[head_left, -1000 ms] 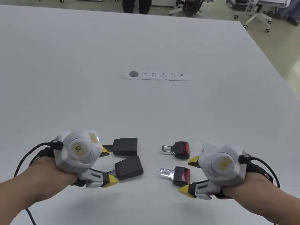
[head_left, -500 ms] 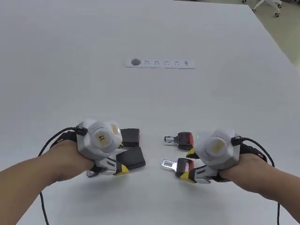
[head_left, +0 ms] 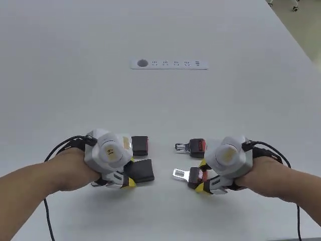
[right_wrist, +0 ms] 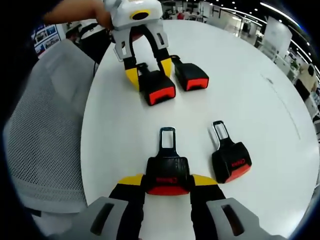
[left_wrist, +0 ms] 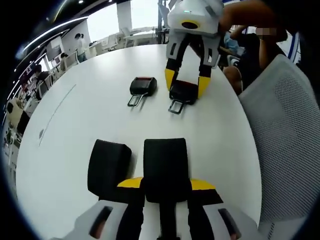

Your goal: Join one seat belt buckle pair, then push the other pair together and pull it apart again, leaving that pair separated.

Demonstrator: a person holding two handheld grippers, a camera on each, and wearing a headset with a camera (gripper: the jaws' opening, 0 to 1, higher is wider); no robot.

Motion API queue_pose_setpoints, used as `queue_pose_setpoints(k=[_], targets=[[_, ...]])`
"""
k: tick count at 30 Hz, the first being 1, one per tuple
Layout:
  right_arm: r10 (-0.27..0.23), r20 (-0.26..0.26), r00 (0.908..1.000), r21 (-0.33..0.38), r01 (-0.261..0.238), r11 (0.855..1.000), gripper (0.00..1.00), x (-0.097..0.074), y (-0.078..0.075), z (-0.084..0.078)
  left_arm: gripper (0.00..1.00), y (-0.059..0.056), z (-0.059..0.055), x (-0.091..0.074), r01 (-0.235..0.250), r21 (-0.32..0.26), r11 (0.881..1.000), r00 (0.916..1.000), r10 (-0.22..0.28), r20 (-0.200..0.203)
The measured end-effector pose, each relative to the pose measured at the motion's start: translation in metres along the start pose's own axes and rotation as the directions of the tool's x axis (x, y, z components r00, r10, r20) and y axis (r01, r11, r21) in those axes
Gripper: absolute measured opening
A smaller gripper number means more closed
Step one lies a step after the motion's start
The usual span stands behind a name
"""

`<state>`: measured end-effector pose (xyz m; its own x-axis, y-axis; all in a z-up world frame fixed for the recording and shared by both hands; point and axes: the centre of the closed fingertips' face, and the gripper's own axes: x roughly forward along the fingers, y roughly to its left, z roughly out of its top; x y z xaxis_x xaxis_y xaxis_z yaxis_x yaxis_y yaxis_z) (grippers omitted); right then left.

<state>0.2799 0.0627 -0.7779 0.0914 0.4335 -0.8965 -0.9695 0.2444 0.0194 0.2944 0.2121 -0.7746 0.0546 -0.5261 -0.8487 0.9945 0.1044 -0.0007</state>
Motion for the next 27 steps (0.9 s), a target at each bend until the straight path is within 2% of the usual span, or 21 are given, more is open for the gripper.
queue_pose_setpoints(k=[4, 8, 10, 13, 21, 27], targets=[[0.011, -0.040, 0.9991, -0.075, -0.014, 0.997, 0.33, 0.001, 0.003, -0.001, 0.34, -0.001, -0.001, 0.000, 0.010, 0.036, 0.999, 0.9998, -0.009, -0.016], [0.022, -0.060, 0.9980, -0.106, -0.028, 0.994, 0.33, 0.001, 0.002, -0.002, 0.33, -0.003, -0.002, 0.000, 0.032, 0.077, 0.997, 0.9990, -0.029, -0.033], [0.024, -0.061, 0.9979, -0.107, -0.030, 0.994, 0.33, 0.001, 0.001, -0.002, 0.33, -0.005, -0.003, 0.000, 0.045, 0.094, 0.995, 0.9983, -0.041, -0.042], [0.018, -0.052, 0.9985, -0.090, -0.022, 0.996, 0.33, 0.002, -0.001, -0.001, 0.33, -0.004, -0.004, 0.000, 0.047, 0.096, 0.994, 0.9980, -0.042, -0.046], [0.016, -0.066, 0.9977, -0.096, -0.022, 0.995, 0.32, 0.003, -0.001, -0.001, 0.33, -0.008, -0.002, 0.001, 0.053, 0.099, 0.994, 0.9975, -0.048, -0.051], [0.019, -0.053, 0.9984, -0.110, -0.025, 0.994, 0.32, 0.010, 0.002, 0.014, 0.33, -0.004, -0.003, 0.002, 0.062, 0.099, 0.993, 0.9973, -0.057, -0.046]])
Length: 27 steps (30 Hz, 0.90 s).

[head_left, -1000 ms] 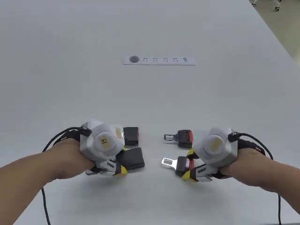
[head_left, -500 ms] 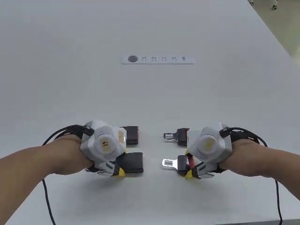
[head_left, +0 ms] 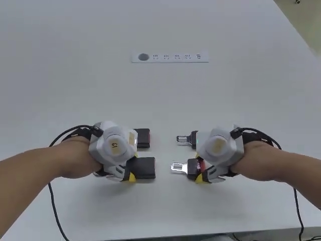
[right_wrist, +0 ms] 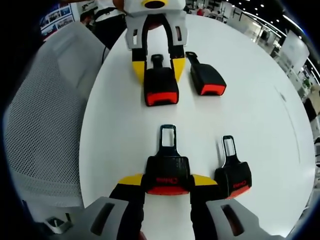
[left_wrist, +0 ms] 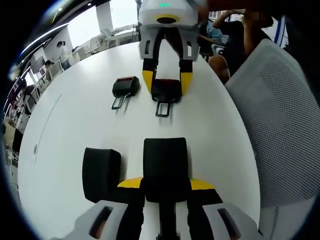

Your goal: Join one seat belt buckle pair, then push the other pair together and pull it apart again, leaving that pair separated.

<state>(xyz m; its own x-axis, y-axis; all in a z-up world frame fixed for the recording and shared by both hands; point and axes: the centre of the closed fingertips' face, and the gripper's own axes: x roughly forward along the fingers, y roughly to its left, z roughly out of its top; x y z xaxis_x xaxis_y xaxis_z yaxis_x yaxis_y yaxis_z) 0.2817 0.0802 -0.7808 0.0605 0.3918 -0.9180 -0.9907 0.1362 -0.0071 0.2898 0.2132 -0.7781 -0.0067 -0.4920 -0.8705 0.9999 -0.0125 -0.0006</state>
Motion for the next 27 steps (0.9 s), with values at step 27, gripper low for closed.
queue_pose_setpoints(k=[27], targets=[[0.047, 0.031, 0.9984, -0.081, -0.044, 0.996, 0.32, 0.020, 0.005, 0.048, 0.33, -0.001, 0.000, 0.002, 0.001, -0.011, 1.000, 1.0000, -0.001, 0.010]])
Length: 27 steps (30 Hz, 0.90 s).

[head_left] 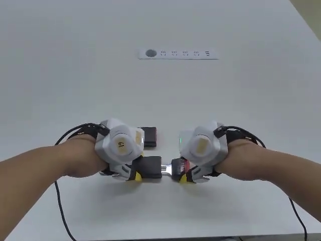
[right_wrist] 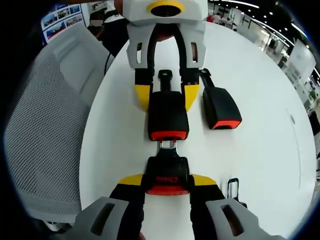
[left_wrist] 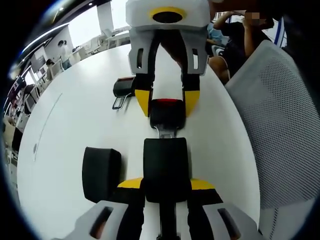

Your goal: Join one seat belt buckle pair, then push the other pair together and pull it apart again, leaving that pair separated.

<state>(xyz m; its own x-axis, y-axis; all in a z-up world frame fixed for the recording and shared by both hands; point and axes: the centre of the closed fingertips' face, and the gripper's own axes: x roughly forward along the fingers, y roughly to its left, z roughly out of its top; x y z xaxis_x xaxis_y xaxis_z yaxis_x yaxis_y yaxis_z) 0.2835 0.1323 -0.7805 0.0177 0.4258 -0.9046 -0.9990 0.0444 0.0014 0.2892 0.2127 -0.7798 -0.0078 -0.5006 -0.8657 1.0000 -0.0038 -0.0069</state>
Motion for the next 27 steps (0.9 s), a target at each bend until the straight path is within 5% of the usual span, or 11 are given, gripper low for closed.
queue_pose_setpoints(k=[20, 27], targets=[[0.004, 0.032, 0.9995, -0.001, -0.004, 1.000, 0.29, 0.006, 0.001, 0.015, 0.32, -0.003, 0.000, -0.001, 0.000, -0.002, 1.000, 0.9998, 0.000, 0.021], [0.007, 0.007, 0.9999, -0.017, -0.007, 1.000, 0.29, 0.006, 0.001, 0.015, 0.32, -0.003, 0.000, -0.001, -0.006, 0.006, 1.000, 0.9999, 0.006, 0.013]])
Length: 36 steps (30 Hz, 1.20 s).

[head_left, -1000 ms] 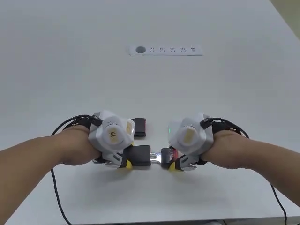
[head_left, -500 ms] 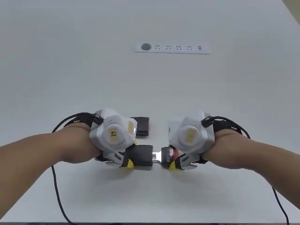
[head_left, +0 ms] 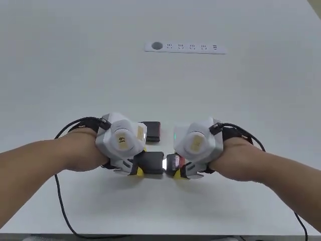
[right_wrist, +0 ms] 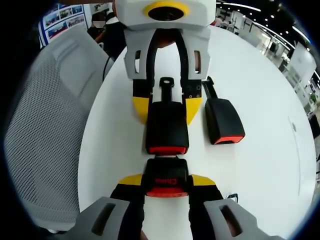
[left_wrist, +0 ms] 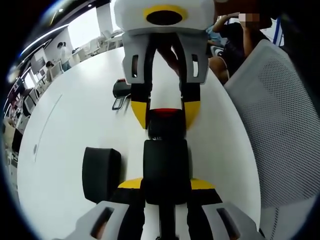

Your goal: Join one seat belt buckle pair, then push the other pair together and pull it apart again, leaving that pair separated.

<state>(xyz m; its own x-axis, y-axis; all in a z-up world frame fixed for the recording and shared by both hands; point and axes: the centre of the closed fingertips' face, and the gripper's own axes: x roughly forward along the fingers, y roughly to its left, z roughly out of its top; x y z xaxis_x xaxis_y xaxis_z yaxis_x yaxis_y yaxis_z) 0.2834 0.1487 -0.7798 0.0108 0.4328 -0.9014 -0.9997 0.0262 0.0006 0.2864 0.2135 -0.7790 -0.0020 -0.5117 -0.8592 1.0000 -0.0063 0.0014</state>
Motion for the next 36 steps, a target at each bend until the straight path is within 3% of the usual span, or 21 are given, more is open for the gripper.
queue_pose_setpoints(k=[13, 16, 20, 36], targets=[[-0.007, 0.011, 0.9999, 0.010, 0.007, 1.000, 0.29, -0.001, -0.002, 0.005, 0.32, 0.001, -0.002, -0.001, -0.010, -0.020, 1.000, 0.9999, 0.010, -0.005], [-0.012, 0.019, 0.9997, 0.017, 0.012, 1.000, 0.29, -0.002, -0.005, 0.005, 0.31, 0.001, -0.004, -0.003, -0.015, -0.045, 0.999, 0.9996, 0.016, 0.022], [-0.025, 0.018, 0.9995, 0.016, 0.025, 1.000, 0.28, 0.000, -0.007, 0.004, 0.31, 0.002, -0.005, -0.002, -0.017, -0.038, 0.999, 0.9998, 0.017, 0.008], [-0.028, -0.001, 0.9996, 0.019, 0.028, 0.999, 0.29, 0.004, -0.007, 0.006, 0.31, 0.002, -0.004, -0.003, -0.013, -0.034, 0.999, 0.9998, 0.014, 0.012]])
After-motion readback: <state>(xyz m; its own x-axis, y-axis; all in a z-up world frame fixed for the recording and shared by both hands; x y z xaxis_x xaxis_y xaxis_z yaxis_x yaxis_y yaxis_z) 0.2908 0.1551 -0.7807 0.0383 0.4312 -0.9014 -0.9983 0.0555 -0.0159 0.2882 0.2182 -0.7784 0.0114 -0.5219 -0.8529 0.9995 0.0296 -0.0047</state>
